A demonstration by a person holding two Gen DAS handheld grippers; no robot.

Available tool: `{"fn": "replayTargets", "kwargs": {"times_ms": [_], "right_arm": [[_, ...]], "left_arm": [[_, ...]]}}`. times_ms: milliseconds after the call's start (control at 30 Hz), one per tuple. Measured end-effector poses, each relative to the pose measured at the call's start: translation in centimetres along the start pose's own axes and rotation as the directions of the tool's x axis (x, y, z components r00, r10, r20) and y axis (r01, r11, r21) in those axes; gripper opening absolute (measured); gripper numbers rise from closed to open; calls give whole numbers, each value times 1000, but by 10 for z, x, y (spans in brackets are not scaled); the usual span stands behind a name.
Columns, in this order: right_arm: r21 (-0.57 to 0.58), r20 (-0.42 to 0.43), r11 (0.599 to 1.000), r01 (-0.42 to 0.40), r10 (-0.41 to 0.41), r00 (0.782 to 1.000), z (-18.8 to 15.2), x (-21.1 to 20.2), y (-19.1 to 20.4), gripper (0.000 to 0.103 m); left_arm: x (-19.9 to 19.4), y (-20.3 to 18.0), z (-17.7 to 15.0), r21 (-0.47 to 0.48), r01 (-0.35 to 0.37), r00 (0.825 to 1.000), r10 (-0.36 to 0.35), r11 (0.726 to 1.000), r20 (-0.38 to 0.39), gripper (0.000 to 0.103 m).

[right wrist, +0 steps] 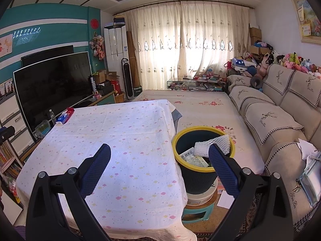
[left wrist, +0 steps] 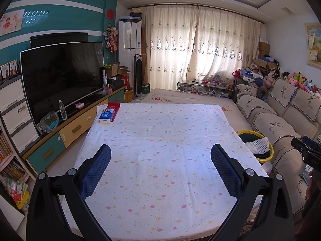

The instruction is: Collect trash

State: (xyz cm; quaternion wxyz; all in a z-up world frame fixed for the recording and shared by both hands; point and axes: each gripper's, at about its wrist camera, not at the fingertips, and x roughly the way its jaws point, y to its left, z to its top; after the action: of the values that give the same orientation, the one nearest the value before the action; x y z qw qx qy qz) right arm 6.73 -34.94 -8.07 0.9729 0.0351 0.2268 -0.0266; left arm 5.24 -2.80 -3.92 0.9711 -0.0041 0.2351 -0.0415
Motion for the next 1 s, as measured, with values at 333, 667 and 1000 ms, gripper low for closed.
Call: {"fn": "replayTargets", "kwargs": {"times_ms": [333, 667, 1000], "right_arm": [[0, -2, 1000, -1, 1, 1000, 0, 1, 0, 93], [1, -3, 1000, -1, 1, 1000, -2, 2, 0, 93], [1, -6, 1000, -1, 1, 1000, -5, 4, 2, 93]], "left_arm": [[0, -2, -1, 1, 0, 1000, 0, 1000, -3, 98], [0, -3, -3, 2, 2, 1000, -2, 1000, -3, 98], [3, -2, -3, 2, 5, 1000, -5, 1000, -8, 98]]}}
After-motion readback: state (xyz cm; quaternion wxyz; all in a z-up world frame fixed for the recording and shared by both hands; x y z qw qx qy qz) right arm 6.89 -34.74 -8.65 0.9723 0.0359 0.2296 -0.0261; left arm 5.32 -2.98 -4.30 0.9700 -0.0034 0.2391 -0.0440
